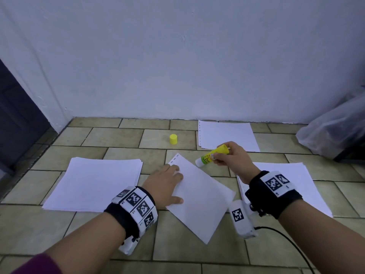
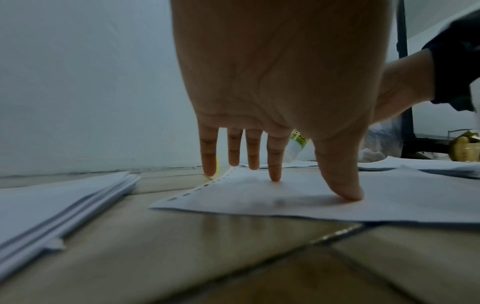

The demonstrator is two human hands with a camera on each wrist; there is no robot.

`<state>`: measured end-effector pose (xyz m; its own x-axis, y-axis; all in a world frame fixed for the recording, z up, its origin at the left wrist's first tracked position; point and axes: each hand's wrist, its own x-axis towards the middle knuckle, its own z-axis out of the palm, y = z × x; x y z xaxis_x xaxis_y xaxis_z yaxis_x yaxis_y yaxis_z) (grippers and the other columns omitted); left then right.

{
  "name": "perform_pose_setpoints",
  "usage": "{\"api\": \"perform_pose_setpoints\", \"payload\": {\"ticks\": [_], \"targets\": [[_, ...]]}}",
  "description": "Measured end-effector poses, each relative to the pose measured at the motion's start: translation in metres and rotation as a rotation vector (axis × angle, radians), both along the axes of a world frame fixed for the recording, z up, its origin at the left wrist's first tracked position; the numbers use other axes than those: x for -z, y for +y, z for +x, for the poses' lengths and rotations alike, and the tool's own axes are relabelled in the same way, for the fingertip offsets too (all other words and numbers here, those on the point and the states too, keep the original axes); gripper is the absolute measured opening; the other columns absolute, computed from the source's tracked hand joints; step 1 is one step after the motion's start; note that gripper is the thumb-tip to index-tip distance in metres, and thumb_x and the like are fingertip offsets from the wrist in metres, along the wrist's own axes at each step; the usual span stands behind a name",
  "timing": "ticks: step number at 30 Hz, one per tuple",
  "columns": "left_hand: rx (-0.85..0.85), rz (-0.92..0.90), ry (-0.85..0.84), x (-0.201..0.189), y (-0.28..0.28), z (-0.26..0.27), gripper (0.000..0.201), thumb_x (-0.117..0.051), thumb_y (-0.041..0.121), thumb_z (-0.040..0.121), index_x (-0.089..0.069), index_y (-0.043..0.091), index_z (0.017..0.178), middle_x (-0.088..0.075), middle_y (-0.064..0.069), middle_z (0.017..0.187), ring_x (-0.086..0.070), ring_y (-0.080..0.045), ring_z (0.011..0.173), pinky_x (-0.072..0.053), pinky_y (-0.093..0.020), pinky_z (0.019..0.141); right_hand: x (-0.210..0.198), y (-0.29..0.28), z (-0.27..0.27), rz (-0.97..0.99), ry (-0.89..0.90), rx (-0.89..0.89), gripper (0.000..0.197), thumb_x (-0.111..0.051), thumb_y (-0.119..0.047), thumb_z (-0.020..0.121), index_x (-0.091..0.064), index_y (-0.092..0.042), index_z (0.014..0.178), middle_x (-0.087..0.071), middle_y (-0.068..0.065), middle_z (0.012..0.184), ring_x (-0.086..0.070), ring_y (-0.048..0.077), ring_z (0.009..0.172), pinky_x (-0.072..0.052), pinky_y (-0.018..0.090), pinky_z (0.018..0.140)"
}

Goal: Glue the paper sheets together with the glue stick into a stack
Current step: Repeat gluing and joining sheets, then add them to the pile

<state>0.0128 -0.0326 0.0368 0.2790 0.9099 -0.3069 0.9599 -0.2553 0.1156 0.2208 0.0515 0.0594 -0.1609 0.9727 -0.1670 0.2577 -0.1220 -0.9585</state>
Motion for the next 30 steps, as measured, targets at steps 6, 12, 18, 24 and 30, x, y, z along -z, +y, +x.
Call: {"api": "perform_pose_setpoints", "payload": {"ticks": [6, 12, 18, 24, 30], "targets": [[0.012, -0.12, -0.035, -0.008, 0.006, -0.002, 0.08, -0.068, 0.044, 0.083, -0.027, 0.016, 0.146, -0.026, -0.003, 0.15, -0.026, -0.022, 0.136, -0.028, -0.031, 0.109, -0.004, 0.003, -0.035, 0.288, -0.442, -0.217, 0.024, -0.07, -0.014, 0.083, -0.058, -0.015, 0.105, -0.055, 0.001, 0.082, -0.05, 0.016, 0.072, -0.039, 0.021, 0.061], [0.002, -0.112, -0.019, -0.009, 0.007, 0.0, 0.083, -0.072, 0.041, 0.08, -0.029, 0.015, 0.146, -0.028, -0.003, 0.149, -0.029, -0.023, 0.135, -0.029, -0.033, 0.111, -0.008, 0.01, -0.06, 0.373, -0.536, -0.387, 0.025, -0.065, -0.007, 0.086, -0.059, -0.011, 0.11, -0.048, -0.006, 0.07, -0.046, 0.012, 0.066, -0.033, 0.009, 0.054], [0.0, -0.106, -0.035, -0.01, 0.007, -0.001, 0.083, -0.072, 0.041, 0.081, -0.028, 0.017, 0.146, -0.027, -0.001, 0.15, -0.027, -0.021, 0.136, -0.028, -0.03, 0.11, -0.019, 0.011, -0.048, 0.365, -0.706, -0.513, 0.027, -0.066, -0.013, 0.088, -0.057, -0.014, 0.113, -0.048, -0.004, 0.075, -0.046, 0.017, 0.075, -0.036, 0.025, 0.065], [0.011, -0.117, -0.035, -0.009, 0.008, -0.002, 0.082, -0.071, 0.042, 0.082, -0.027, 0.017, 0.146, -0.027, 0.0, 0.148, -0.027, -0.02, 0.135, -0.027, -0.029, 0.109, -0.027, -0.003, -0.006, 0.336, -0.833, -0.583, 0.025, -0.067, -0.017, 0.087, -0.057, -0.018, 0.111, -0.05, -0.004, 0.081, -0.045, 0.011, 0.07, -0.035, 0.017, 0.057], [0.011, -0.145, -0.03, -0.009, 0.008, -0.004, 0.078, -0.069, 0.04, 0.084, -0.027, 0.018, 0.146, -0.025, 0.0, 0.15, -0.024, -0.02, 0.137, -0.025, -0.028, 0.109, -0.032, -0.022, 0.034, 0.28, -0.905, -0.624, 0.022, -0.066, -0.02, 0.088, -0.056, -0.022, 0.108, -0.058, -0.002, 0.09, -0.053, 0.015, 0.078, -0.042, 0.023, 0.068]]}}
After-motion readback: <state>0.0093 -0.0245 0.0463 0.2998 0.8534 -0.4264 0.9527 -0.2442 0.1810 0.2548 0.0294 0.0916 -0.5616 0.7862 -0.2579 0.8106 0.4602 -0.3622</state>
